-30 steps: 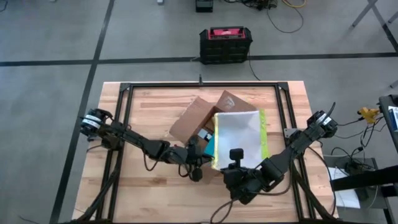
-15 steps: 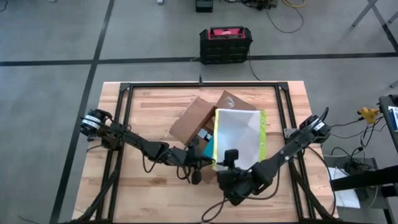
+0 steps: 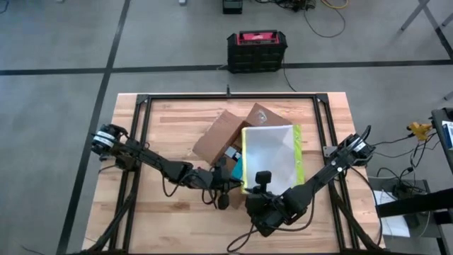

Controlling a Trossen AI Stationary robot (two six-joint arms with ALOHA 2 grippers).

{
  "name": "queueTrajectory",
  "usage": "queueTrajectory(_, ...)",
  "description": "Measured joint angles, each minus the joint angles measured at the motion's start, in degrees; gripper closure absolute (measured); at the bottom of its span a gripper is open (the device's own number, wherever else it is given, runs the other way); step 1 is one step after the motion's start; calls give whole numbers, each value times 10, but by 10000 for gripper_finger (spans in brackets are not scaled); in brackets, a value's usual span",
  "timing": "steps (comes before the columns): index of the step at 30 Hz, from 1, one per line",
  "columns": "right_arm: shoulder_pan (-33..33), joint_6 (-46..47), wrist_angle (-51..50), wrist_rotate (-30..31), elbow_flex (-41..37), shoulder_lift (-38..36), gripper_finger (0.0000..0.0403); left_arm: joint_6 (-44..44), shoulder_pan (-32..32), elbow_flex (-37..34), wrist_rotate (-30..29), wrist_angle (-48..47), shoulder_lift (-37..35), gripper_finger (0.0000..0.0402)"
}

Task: Unpack boxes
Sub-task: Open the transparent zip lock bag

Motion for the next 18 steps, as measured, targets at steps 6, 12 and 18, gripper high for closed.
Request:
queueTrajectory(6, -1, -23, -4, 3, 26, 0, 401, -33, 2, -9, 0, -32, 0, 401)
queueTrajectory(12, -1, -22, -36, 35, 47, 0, 402, -59, 2, -9, 1, -76, -1, 401)
queueTrajectory(18, -1, -20, -66, 52, 80, 0, 403, -69, 1, -9, 0, -79, -2, 401)
